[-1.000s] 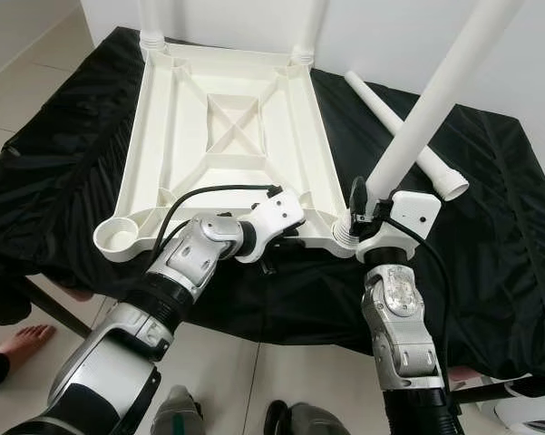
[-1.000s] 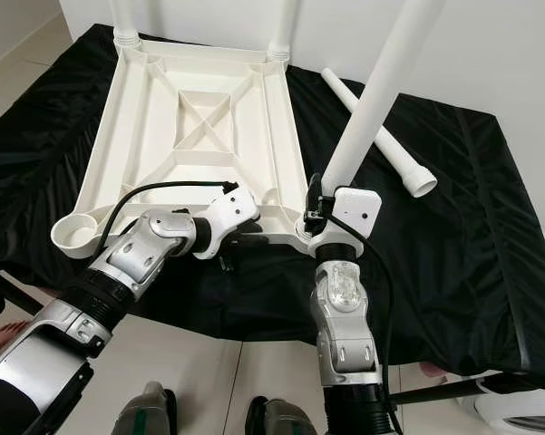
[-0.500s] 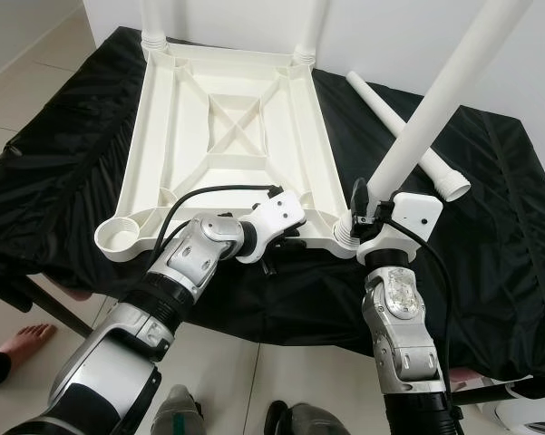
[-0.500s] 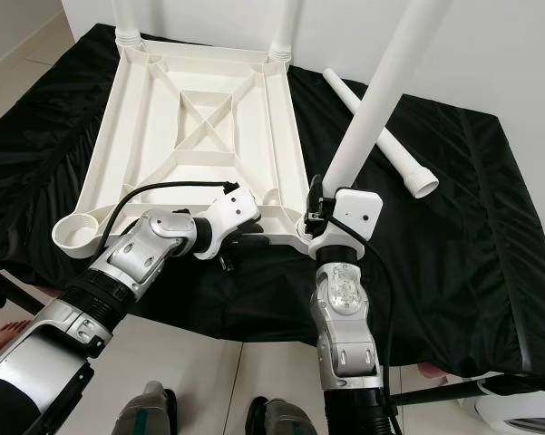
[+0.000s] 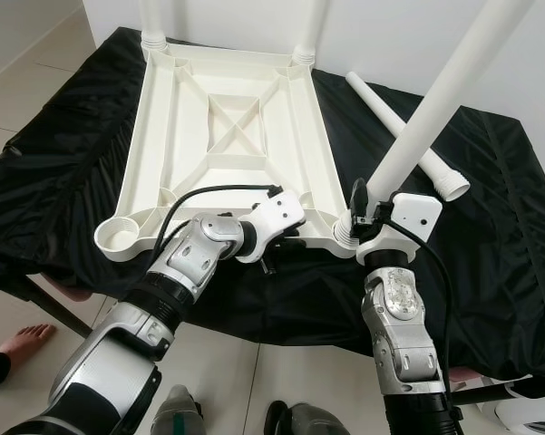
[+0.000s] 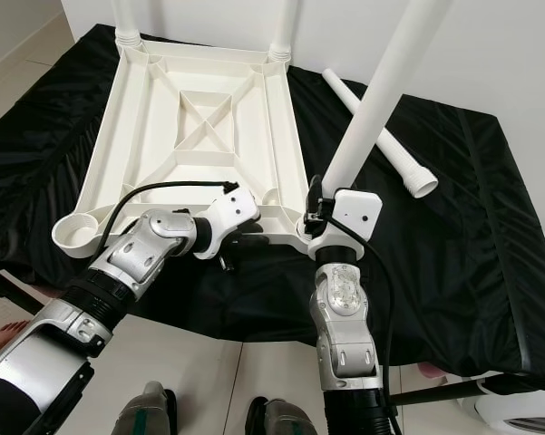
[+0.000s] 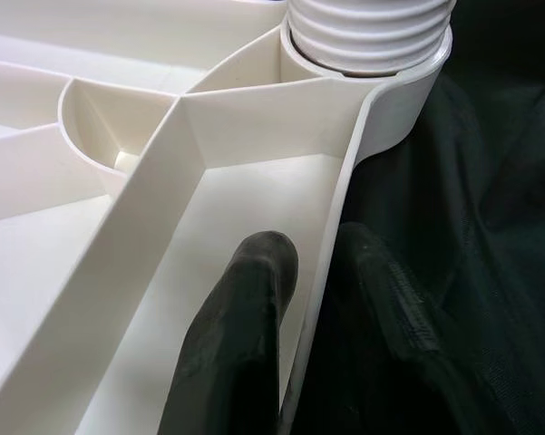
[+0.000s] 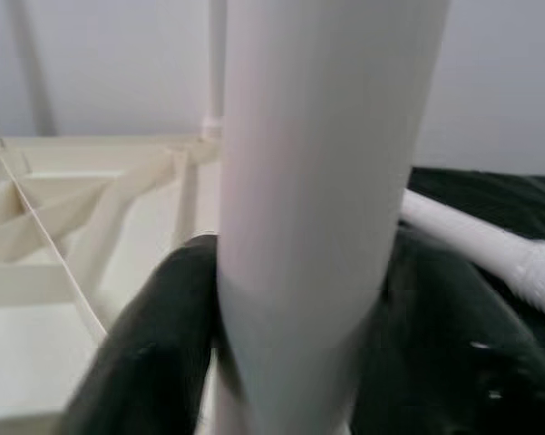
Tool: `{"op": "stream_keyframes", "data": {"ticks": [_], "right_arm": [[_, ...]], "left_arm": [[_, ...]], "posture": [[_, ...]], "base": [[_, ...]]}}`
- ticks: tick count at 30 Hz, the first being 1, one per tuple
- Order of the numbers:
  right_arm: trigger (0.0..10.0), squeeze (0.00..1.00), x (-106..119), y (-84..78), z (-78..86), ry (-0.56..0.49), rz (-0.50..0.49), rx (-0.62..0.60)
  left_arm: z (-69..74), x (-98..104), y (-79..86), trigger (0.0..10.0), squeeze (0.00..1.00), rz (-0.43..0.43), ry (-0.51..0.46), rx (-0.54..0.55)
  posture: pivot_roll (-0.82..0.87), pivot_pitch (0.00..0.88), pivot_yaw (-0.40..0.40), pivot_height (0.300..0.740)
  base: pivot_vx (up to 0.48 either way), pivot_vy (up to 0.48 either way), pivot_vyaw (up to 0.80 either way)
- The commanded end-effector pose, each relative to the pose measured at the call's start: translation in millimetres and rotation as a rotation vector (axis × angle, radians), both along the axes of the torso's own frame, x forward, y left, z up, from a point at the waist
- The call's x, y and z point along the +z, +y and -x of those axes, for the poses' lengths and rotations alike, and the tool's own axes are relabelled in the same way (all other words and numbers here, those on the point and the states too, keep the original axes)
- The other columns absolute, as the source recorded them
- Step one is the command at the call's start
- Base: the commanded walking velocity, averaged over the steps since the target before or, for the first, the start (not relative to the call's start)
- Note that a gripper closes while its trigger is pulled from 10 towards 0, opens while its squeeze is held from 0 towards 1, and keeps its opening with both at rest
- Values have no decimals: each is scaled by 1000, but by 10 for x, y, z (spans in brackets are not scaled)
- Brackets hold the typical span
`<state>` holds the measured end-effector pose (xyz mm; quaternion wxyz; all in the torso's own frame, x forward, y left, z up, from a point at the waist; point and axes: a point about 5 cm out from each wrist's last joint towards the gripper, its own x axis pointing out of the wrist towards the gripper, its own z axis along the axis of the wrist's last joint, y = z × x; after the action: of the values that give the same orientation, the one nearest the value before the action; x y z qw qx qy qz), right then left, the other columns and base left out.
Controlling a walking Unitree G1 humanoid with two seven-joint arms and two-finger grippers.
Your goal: Building children table
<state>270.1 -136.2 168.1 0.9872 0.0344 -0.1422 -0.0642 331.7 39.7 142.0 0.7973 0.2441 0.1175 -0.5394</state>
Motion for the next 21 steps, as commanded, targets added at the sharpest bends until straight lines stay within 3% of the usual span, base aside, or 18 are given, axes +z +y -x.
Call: {"op": "stream_keyframes", "data": {"ticks": [1,2,3,4,5,12,13,21], "right_arm": [[10000,1000,-88,-33,14,42,-23,-1],[10000,1000,-88,-33,14,42,-23,-1],[10000,906,-84,-32,12,41,-10,-12],[10000,180,-84,-27,10,42,-3,-15],[10000,0,-84,-25,9,42,0,-20],[10000,0,-79,-14,10,35,-4,-8],[0,0,-66,8,17,23,-6,15],[0,0,-61,49,24,19,-25,60]], "left_arm": [[-35,23,38,10000,0,-19,-19,9],[-35,23,38,10000,0,-19,-19,9],[-36,23,38,10000,0,-19,-19,9],[-36,23,38,10000,0,-18,-19,9],[-38,24,38,10000,0,-18,-19,10],[-41,27,37,10000,0,-16,-20,10],[-42,27,35,10000,0,-14,-20,11],[-42,25,25,10000,0,-10,-19,13]], "posture": [[60,72,-101,740],[60,72,-101,740],[60,73,-102,740],[59,72,-102,740],[59,72,-102,740],[58,74,-105,740],[55,75,-106,740],[52,77,-107,740]], "base": [[0,0,0],[0,0,0],[0,0,0],[0,0,0],[0,0,0],[0,0,0],[0,0,0],[0,0,0]]}}
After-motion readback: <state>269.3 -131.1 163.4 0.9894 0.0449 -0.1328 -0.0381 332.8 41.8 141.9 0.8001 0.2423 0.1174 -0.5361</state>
